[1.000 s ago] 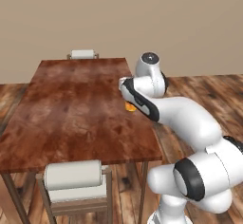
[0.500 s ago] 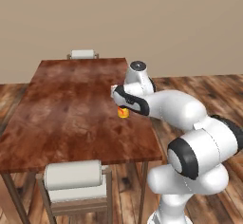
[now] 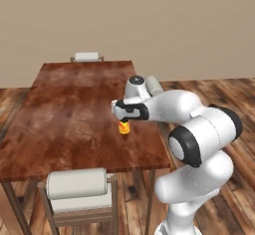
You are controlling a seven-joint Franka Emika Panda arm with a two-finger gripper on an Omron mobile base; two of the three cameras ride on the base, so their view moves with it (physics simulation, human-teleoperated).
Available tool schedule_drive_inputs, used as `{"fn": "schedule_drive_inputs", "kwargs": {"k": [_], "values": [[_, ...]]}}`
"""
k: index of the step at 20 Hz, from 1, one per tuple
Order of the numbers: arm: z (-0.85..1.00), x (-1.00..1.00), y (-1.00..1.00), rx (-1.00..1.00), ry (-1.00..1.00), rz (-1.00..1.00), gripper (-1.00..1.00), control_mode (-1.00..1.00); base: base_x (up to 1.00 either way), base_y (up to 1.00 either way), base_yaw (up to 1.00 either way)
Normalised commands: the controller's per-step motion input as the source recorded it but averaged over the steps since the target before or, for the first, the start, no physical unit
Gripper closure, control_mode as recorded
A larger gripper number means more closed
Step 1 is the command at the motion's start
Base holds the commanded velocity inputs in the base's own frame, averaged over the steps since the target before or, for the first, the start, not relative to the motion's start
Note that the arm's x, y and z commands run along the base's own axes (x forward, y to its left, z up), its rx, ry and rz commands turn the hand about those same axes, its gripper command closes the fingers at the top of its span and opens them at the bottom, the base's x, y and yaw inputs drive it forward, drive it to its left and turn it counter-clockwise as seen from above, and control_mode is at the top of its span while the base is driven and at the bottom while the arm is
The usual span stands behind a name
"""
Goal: Place the pitcher and cup on the dining counter for serving.
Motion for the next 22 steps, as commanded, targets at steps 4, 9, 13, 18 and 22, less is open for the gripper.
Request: {"fn": "schedule_drive_inputs", "kwargs": {"k": [4, 9, 13, 18, 22], "values": [[-0.38, 0.0, 0.0, 0.02, 0.0, 0.0, 1.0, -1.0, 0.0, 0.0, 0.0], [0.0, 0.0, 0.0, 0.0, 0.0, 0.0, -1.0, -1.0, 0.0, 0.0, 0.0], [0.16, 0.0, 0.0, 0.0, 0.0, 0.0, -1.0, -1.0, 0.0, 0.0, 0.0], [0.49, -0.03, -0.03, 0.0, 0.0, 0.0, -1.0, -1.0, 0.0, 0.0, 0.0], [0.59, -0.38, -0.17, 0.0, 0.0, 0.03, -1.0, -1.0, 0.0, 0.0, 0.0]]}}
